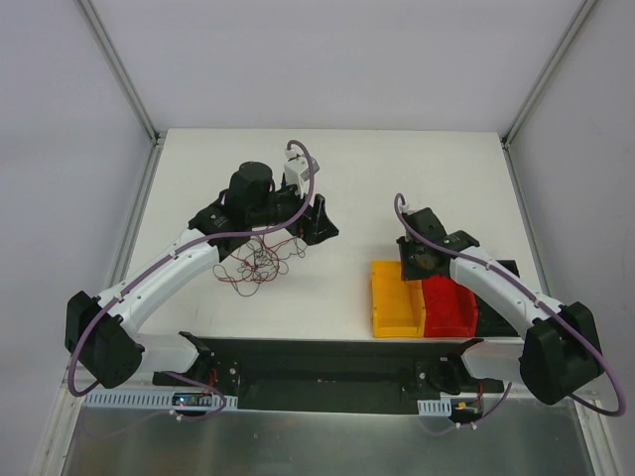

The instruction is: Untangle the cables

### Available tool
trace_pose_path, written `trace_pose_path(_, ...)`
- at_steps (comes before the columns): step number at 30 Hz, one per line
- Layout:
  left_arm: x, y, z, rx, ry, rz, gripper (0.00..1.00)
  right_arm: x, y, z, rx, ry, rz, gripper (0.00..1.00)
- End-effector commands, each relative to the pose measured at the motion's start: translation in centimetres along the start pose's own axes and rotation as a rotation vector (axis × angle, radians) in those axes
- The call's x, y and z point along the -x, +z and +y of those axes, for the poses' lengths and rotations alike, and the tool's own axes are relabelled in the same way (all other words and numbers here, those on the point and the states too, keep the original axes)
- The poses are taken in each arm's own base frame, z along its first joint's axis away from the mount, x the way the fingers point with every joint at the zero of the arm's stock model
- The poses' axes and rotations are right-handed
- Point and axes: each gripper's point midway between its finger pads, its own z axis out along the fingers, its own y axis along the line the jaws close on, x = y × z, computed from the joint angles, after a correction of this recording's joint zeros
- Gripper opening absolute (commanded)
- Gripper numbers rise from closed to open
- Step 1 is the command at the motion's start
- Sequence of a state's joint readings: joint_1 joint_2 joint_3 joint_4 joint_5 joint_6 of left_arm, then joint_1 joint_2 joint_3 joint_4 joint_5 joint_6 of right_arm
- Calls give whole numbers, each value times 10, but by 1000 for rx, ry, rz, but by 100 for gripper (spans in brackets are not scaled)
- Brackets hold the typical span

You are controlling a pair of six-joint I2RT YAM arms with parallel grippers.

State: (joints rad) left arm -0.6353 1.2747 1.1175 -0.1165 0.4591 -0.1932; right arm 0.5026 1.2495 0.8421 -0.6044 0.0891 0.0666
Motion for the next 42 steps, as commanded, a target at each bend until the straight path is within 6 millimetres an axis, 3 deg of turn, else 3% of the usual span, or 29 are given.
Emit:
trace_pose_path(1,17,-10,-11,-20,48,-51,84,-5,4,2,10,14,4,21)
trace_pose_path(7,19,-10,-12,-20,50,-56,84,-3,-1,1,8,15,-6,17)
trace_pose_path(11,18,-10,-12,-23,49,-52,84,-2,-5,3,23,12,-19,29)
trace_pose_path(14,17,-9,-11,-21,46,-50,84,-5,1,4,29,11,-7,31)
trace_pose_path(24,17,-9,-10,-18,48,-49,84,-9,7,9,57,41,-12,25)
trace_pose_path(26,17,-9,-10,-15,49,-51,84,-5,2,5,37,47,-35,20)
trace_pose_path(30,16,-9,-9,-12,47,-49,84,3,-18,-1,20,89,-93,0)
trace_pose_path(35,17,-9,-11,-20,47,-50,84,-4,-47,-20,41,280,-158,0)
trace_pose_path(38,18,-10,-13,-26,46,-51,84,-11,-50,-35,82,424,-187,0)
trace_pose_path(42,17,-9,-12,-26,43,-50,84,-20,-36,-48,114,517,-152,0)
